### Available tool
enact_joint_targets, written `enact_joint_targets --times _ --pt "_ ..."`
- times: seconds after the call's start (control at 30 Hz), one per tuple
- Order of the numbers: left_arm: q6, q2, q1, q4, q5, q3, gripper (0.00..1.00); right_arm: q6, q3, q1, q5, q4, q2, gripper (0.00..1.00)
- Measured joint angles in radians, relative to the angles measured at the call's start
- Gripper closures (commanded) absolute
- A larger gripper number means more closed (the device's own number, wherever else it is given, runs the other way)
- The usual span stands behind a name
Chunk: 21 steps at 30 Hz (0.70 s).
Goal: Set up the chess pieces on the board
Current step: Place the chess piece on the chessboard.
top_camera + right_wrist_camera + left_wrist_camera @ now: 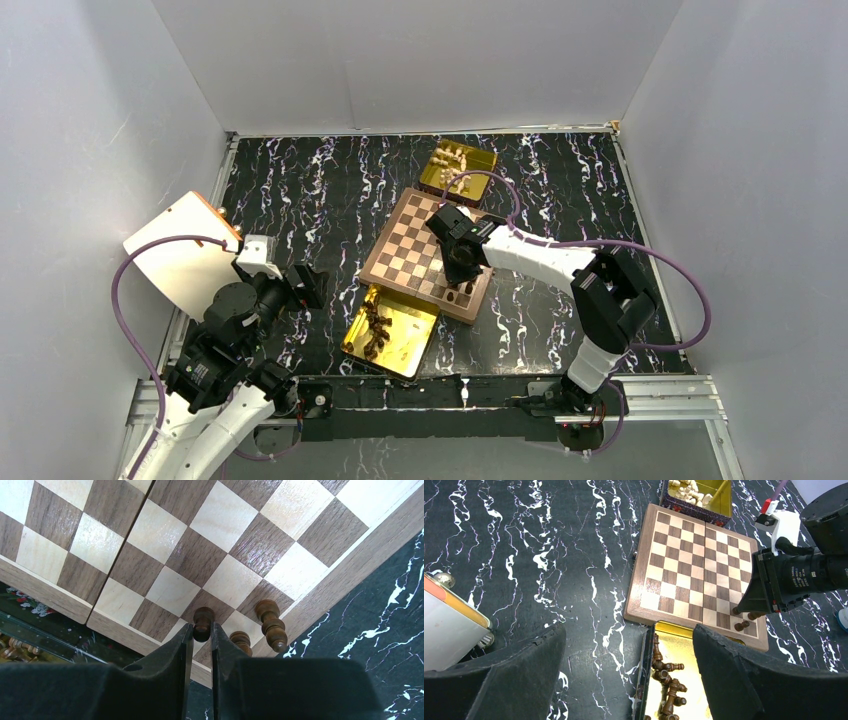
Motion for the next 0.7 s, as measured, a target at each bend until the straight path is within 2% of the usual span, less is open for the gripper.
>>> enact_joint_targets --times 0.7 --pt "0.0 0.0 0.0 0.0 0.0 0.0 0.06 0.001 0.0 0.0 -0.003 -0.008 0.001 0.69"
